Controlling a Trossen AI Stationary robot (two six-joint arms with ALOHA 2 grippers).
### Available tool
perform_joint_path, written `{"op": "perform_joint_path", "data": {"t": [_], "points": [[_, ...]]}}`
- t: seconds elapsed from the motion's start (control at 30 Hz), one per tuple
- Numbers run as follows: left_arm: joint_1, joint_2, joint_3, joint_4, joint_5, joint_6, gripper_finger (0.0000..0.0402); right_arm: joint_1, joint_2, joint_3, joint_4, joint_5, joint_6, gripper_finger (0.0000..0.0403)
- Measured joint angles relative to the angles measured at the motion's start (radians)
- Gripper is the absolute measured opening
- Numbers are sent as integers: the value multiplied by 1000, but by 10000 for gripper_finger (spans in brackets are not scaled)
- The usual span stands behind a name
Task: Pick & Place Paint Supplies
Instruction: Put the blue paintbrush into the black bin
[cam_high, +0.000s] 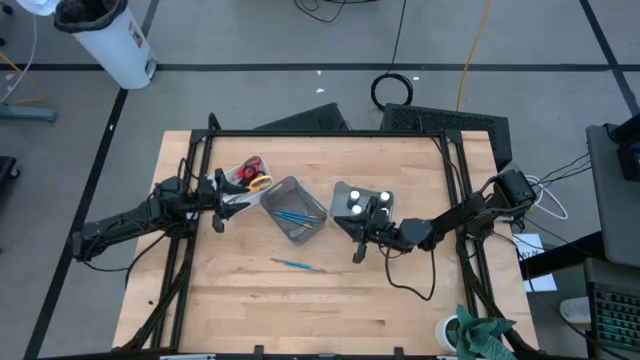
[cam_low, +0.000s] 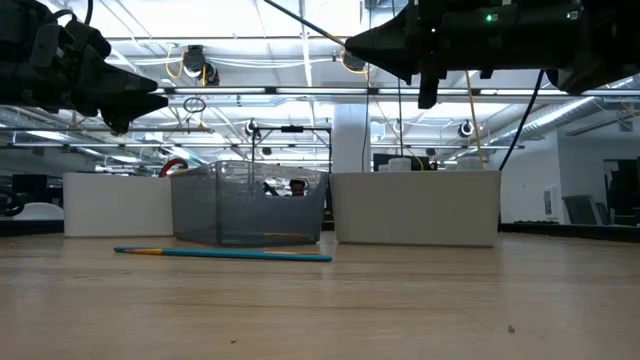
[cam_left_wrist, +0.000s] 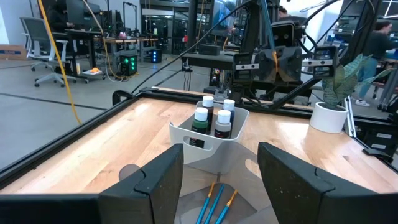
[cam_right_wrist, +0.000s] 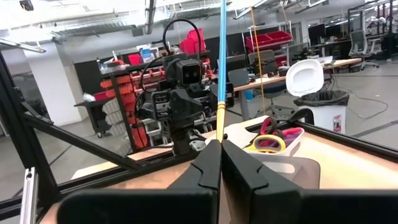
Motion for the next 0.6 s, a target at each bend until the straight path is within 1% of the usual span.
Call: {"op": "perform_joint_path", "data": {"t": [0.6], "points": [[0,0,0,0,0,0,214,0,0,0,-30,-4,12,0]]}}
